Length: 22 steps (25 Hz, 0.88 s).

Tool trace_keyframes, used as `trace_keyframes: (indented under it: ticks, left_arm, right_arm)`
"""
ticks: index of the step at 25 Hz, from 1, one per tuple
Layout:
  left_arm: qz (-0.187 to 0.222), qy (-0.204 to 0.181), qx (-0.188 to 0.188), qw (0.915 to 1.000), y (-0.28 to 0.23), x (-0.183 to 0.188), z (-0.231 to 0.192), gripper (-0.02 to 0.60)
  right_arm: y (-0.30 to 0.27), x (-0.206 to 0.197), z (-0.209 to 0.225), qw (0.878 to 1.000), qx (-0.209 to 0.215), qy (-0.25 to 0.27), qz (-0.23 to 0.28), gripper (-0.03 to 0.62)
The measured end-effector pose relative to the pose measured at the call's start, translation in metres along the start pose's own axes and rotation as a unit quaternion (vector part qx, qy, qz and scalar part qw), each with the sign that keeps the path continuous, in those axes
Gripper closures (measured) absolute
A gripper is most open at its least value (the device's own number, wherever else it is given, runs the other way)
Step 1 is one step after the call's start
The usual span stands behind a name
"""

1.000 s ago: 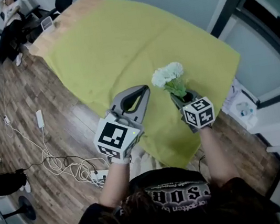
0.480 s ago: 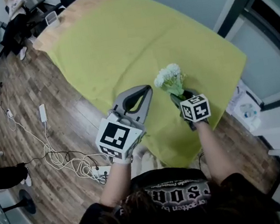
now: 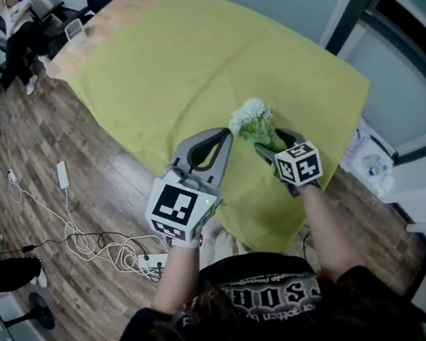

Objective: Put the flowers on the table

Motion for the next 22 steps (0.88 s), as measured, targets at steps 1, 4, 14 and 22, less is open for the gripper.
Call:
trace_keyframes:
  ticks: [1,4,14,22]
  left_arm:
    - [0.001,0.000,-0.002,1.0000,0.000,0.001,0.001,0.583]
    - [0.003,-0.002,-0.006,1.0000,-0.001,0.002,0.003,0.583]
    - [0.014,-0.006,-0.026,0.9995,-0.001,0.008,0.012,0.583]
    - [0.022,-0.011,-0.036,0.9990,0.008,0.013,0.022,0.583]
  right_arm:
    - [0.005,0.004,-0.001,1.000,0.000,-0.001,0.009,0.275]
    - [0.022,0.017,-0.006,0.999,0.003,-0.003,0.040,0.276]
    - [0.086,0.060,-0.026,0.991,0.000,-0.007,0.133,0.278]
    - [0.148,0.088,-0.049,0.973,-0.051,0.033,0.223,0.406]
Point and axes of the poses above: the fingertips, and each gripper's own axes: y backward along the fingers, z to its right, x out of its top, the point moved 6 cm from there along y, backward along the fingers
